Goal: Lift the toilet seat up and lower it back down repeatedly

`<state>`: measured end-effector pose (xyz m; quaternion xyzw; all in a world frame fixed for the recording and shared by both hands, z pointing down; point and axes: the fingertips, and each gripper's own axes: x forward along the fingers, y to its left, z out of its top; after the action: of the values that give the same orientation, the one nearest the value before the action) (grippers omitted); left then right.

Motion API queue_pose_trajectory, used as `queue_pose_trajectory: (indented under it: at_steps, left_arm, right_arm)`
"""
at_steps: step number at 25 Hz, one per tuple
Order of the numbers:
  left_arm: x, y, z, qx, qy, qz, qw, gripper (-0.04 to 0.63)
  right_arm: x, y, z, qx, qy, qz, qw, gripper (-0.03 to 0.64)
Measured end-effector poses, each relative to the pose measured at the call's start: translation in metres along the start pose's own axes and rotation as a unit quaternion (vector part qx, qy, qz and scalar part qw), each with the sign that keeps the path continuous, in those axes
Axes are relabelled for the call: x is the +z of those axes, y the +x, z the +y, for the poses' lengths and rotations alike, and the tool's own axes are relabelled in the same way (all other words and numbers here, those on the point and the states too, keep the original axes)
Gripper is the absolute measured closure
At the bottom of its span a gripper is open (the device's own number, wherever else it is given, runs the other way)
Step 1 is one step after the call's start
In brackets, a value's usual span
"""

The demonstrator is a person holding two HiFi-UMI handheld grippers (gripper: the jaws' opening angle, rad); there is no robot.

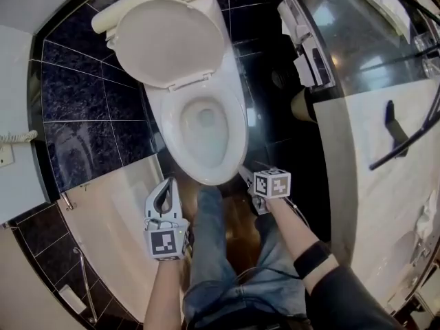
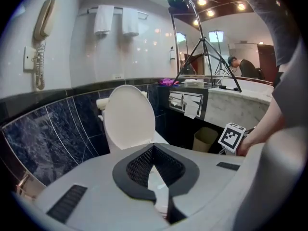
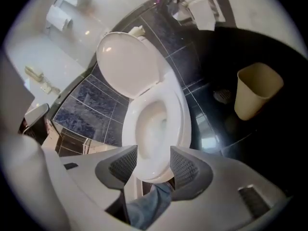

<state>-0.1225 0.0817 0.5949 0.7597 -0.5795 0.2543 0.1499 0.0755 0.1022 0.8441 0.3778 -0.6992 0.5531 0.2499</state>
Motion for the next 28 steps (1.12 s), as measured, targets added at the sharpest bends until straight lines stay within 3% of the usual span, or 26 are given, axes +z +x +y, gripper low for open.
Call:
queue_pose_trajectory:
  at_steps: [5,10,13,28]
  left_arm:
    - [-0.036,0.014,-0.005,0.0,-0.012,0.014,0.9998,0.595]
    - [-0.058,0.022,0.001,0.003,-0.01,0.028,0.9996,0.595]
    - [-0.067,0.026,0.005,0.001,0.002,0.031,0.9995,0.595]
    - [-0.086,0.043,0.008,-0.007,-0.029,0.05,0.9983,0.595]
  right_arm:
    - [-0.026,0.043,-0.036,0.01,0.098,-0.01,0.995,0.383]
    - [-0.026,0.07,-0.049,0.025,0.143,-0.029,0.989,0.385]
    - [-0.021,0.081,-0.054,0.03,0.153,-0.036,0.987,0.41]
    - [-0.011,0.099,-0.054,0.032,0.174,-0.035,0.984,0.468]
